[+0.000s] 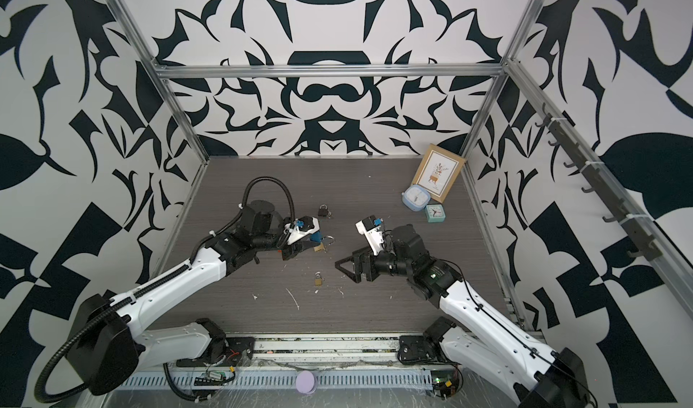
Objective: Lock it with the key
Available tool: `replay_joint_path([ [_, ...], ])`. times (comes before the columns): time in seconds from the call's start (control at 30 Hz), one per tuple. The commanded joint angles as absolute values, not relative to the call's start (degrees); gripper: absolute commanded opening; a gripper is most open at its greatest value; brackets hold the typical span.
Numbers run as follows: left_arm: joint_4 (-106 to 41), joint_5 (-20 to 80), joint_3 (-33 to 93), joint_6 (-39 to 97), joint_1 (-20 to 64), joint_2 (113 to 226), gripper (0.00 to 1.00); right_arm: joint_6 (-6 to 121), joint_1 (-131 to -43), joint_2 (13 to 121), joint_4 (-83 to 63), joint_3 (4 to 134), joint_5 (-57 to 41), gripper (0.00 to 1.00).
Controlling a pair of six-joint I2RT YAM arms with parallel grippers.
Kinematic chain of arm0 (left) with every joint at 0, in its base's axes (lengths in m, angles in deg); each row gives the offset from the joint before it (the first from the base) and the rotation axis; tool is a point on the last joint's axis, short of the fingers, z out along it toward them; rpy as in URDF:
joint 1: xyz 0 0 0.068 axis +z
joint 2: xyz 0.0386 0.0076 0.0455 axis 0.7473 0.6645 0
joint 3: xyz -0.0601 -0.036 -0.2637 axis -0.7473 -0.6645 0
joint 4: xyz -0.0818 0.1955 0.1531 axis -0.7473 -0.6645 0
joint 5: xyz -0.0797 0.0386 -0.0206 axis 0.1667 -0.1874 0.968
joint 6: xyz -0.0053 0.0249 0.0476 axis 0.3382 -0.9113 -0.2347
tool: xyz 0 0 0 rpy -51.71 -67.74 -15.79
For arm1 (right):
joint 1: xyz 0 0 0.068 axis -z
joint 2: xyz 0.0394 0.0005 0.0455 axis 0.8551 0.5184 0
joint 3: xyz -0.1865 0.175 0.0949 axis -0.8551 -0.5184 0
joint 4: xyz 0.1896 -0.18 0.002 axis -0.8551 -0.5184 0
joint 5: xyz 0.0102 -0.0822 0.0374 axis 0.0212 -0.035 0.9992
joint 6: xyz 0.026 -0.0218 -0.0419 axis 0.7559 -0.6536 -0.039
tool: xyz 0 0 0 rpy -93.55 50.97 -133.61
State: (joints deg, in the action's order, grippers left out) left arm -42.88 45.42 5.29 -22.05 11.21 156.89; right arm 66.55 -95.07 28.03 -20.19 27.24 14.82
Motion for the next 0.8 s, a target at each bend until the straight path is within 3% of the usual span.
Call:
replay_joint_path([
  [0.0, -45.96, 46.06, 5.53, -27.38, 9.33, 155.56, 0.00, 64.39, -96.02, 28.78, -16.56, 27.33, 11.04, 0.91],
  [0.33, -46.61, 47.84, 5.52, -27.67, 8.21, 154.91, 0.00, 63.21, -98.69, 35.42, -13.84, 27.92, 8.06, 0.85],
  [0.77, -47.23, 49.62, 5.14, -28.71, 7.05, 155.48, 0.00, 63.86, -98.58, 36.54, -15.98, 30.53, -6.02, 0.74],
])
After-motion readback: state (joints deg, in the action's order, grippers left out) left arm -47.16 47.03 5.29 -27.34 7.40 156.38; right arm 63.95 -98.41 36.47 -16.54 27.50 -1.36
